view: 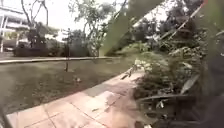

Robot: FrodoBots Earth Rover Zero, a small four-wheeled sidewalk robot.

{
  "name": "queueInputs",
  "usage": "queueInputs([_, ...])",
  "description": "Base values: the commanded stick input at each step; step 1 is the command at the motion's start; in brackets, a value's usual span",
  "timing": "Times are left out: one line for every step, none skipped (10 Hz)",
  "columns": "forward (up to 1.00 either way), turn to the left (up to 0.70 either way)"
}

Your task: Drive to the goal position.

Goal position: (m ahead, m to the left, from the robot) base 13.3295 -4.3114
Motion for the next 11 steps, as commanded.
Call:
queueInputs([1.00, 0.00])
queueInputs([1.00, 0.00])
queueInputs([1.00, 0.00])
queueInputs([1.00, 0.00])
queueInputs([1.00, -0.07])
queueInputs([1.00, -0.26])
queueInputs([1.00, -0.28])
queueInputs([1.00, -0.10])
queueInputs([1.00, -0.13])
queueInputs([1.00, -0.33])
queueInputs([1.00, -0.40])
